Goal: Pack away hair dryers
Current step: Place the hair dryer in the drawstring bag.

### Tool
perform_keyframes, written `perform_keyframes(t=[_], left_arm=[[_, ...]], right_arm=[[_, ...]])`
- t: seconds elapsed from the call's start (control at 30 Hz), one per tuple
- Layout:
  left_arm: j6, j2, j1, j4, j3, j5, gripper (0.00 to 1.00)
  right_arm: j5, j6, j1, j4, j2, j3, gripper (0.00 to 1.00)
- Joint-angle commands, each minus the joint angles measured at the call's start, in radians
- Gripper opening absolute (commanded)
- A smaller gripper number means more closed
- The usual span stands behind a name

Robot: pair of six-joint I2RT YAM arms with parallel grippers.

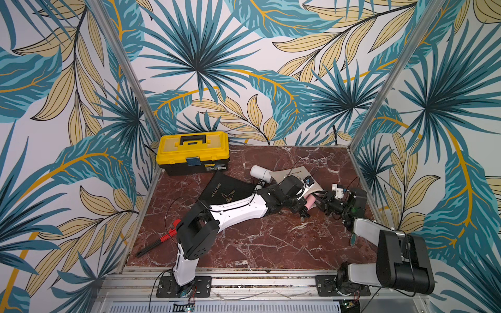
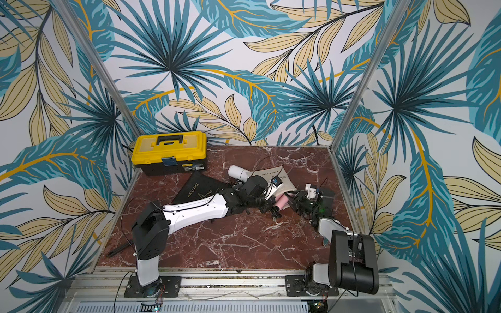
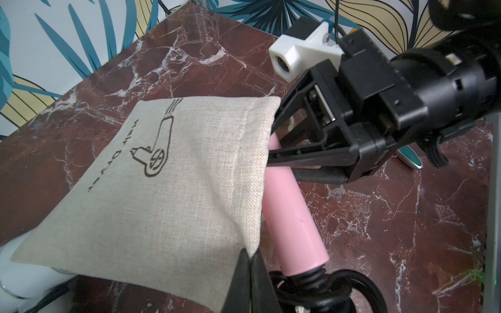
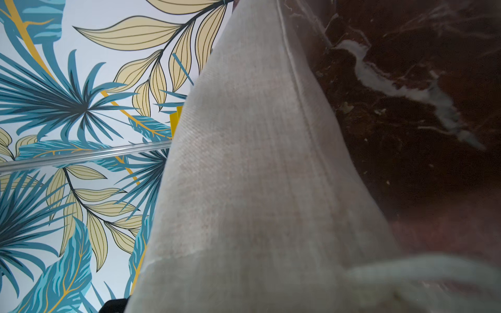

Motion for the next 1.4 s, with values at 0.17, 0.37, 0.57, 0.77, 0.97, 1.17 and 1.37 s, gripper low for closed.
perform_keyframes(t=[0.17, 0.37, 0.57, 0.77, 0.97, 1.17, 1.37], left_arm=[[0.029, -0.004, -0.007, 0.008, 0.058, 0.05, 0.0], [0.049, -0.034, -0.006, 0.008, 0.011, 0.09, 0.0], [0.059, -0.034, -0.007, 0.029, -0.006, 0.082, 0.0], [0.042, -0.042, -0.007, 0.062, -0.019, 0.097, 0.0], [0.037, -0.064, -0.005, 0.063, -0.056, 0.079, 0.0], [0.025, -0.069, -0.004, 0.063, -0.061, 0.081, 0.0], [0.02, -0.076, -0.005, 0.063, -0.063, 0.082, 0.0]], right_arm=[[-0.101, -0.135, 0.015, -0.11, -0.05, 0.048, 0.0], [-0.114, -0.269, 0.016, -0.265, 0.021, 0.143, 0.0], [-0.127, -0.303, 0.017, -0.314, 0.03, 0.165, 0.13], [-0.096, -0.37, 0.016, -0.407, 0.058, 0.159, 0.17], [-0.074, -0.374, 0.014, -0.411, 0.072, 0.168, 0.17], [-0.081, -0.364, 0.014, -0.378, 0.1, 0.162, 0.23], [-0.064, -0.384, 0.015, -0.391, 0.119, 0.162, 0.31]])
